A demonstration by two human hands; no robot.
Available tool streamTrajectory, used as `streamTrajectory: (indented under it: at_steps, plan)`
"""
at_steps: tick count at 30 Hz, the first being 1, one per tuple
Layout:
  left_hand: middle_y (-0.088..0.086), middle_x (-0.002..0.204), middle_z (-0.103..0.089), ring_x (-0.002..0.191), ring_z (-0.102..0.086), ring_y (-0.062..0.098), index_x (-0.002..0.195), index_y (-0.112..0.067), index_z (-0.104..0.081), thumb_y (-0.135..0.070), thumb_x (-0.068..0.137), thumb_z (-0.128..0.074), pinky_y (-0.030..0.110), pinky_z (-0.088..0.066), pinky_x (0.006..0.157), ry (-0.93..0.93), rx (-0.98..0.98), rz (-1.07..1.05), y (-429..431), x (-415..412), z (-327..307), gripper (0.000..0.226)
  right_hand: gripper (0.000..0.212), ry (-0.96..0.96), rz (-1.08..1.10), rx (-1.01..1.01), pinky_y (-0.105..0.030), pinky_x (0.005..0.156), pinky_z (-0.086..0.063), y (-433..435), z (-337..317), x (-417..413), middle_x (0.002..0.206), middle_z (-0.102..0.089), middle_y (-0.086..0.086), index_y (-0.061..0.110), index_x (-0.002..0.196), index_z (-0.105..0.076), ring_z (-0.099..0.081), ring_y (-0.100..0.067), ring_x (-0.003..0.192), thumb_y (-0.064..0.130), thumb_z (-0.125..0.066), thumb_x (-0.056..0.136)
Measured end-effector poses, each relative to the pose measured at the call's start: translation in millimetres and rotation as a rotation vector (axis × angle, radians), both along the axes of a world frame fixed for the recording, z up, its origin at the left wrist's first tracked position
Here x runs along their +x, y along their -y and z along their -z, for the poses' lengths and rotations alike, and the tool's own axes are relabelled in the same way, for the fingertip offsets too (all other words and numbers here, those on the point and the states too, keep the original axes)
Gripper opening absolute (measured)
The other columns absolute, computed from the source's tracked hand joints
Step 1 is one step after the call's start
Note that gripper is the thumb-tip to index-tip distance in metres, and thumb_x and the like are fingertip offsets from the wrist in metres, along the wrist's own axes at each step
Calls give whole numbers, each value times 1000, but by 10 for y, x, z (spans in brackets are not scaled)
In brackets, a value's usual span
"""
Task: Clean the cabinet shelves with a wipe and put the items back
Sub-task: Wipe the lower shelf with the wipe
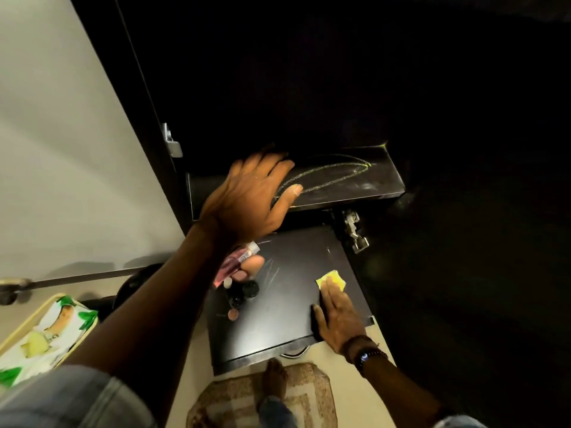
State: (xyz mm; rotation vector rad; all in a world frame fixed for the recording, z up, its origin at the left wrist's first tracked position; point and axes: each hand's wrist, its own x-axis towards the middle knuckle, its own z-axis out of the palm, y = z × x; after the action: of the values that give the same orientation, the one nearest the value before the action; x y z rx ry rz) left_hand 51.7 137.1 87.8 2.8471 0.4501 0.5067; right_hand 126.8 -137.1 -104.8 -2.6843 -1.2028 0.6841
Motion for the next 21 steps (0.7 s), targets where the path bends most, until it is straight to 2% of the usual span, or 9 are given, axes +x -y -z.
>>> streamTrajectory:
  at_steps: [3, 6, 8, 12, 15, 17, 19, 21]
  plan:
    - [5, 134, -50, 123, -45, 23, 131, -14, -47, -46, 95, -35, 38, -35, 101, 29, 10, -7, -15, 24, -10, 50, 86, 58, 84, -60, -36, 119, -15, -172, 41, 413, 154, -25, -19, 4, 146, -26, -23, -32, 143, 55, 0, 83]
    - [8, 128, -54, 115, -50, 26, 129, -12, -50, -45, 95, -36, 39, -38, 95, 45, 22, -31, -11, 40, -34, 50, 76, 70, 150, -93, -35, 119, -4, -721, 66, 761, 154, -16, -27, -4, 145, -21, -13, -36, 145, 46, -11, 88]
    - [8, 129, -53, 117, -48, 26, 130, -13, -49, -45, 95, -37, 40, -37, 96, 15, -4, -28, 19, 35, -16, 49, 63, 49, 82, -79, -33, 118, -5, -940, 136, 662, 156, -14, -22, -2, 146, -18, -12, -33, 145, 34, -26, 94]
    - [8, 131, -51, 118, -46, 25, 130, -13, -47, -43, 95, -39, 40, -35, 98, 14, -32, -20, 14, 13, -19, 47, 58, -72, -125, 54, -35, 118, -12, -741, 113, -115, 157, -16, -14, 7, 149, -19, -16, -28, 146, 24, -32, 95]
    - [7, 132, -50, 120, -45, 24, 131, -14, -46, -44, 95, -38, 39, -34, 99, -2, -42, -13, 20, 14, -22, 47, 52, -22, -341, 99, -36, 115, -21, -114, 119, -677, 154, -30, -10, 10, 146, -29, -30, -24, 141, 28, -26, 98]
    - [7, 132, -49, 120, -45, 24, 131, -14, -46, -44, 95, -37, 39, -34, 99, 7, -34, -9, 30, 8, -21, 48, 52, 30, -400, 64, -36, 111, -26, 229, 105, -705, 150, -36, -7, 12, 143, -36, -37, -22, 138, 32, -20, 98]
    - [7, 132, -49, 119, -45, 24, 131, -13, -46, -44, 95, -37, 39, -34, 100, 16, -27, -5, 26, 16, -31, 49, 53, 54, -291, 20, -38, 113, -31, 281, 71, -434, 149, -38, -5, 14, 142, -38, -40, -21, 136, 37, -20, 98]
    - [7, 132, -49, 119, -44, 24, 132, -14, -45, -44, 95, -37, 38, -33, 99, 14, -36, -10, 13, 30, -46, 48, 65, 57, -134, 10, -37, 116, -22, 72, 70, -80, 153, -32, -7, 13, 145, -32, -32, -24, 140, 47, -8, 96]
